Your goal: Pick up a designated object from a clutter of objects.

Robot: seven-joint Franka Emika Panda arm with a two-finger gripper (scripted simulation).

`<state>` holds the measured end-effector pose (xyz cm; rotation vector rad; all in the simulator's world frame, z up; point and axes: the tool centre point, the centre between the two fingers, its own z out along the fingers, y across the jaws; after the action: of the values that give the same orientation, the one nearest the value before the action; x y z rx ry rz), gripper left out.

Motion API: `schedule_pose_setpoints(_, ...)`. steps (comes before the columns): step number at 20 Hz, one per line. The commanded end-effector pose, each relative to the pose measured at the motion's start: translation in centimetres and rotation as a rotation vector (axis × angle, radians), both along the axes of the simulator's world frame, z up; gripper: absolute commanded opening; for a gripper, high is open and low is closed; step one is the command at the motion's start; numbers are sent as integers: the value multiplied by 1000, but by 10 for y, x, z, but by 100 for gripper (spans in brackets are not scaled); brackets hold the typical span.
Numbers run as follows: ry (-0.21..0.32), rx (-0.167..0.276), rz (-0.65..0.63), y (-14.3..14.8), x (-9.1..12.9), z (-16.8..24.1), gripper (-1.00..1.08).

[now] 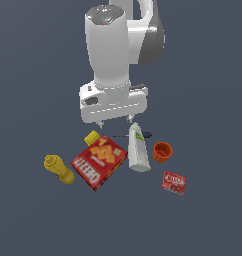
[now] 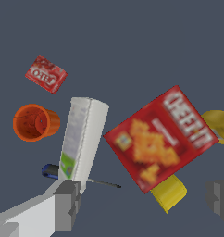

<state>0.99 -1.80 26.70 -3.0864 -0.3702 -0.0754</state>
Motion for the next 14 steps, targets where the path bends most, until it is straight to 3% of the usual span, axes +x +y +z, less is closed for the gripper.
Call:
schedule_pose_setpoints(1,1,-4,43,-11,-3,-14,100)
schedule_pose_setpoints(14,8,-23,266,-65,-26,-83,100)
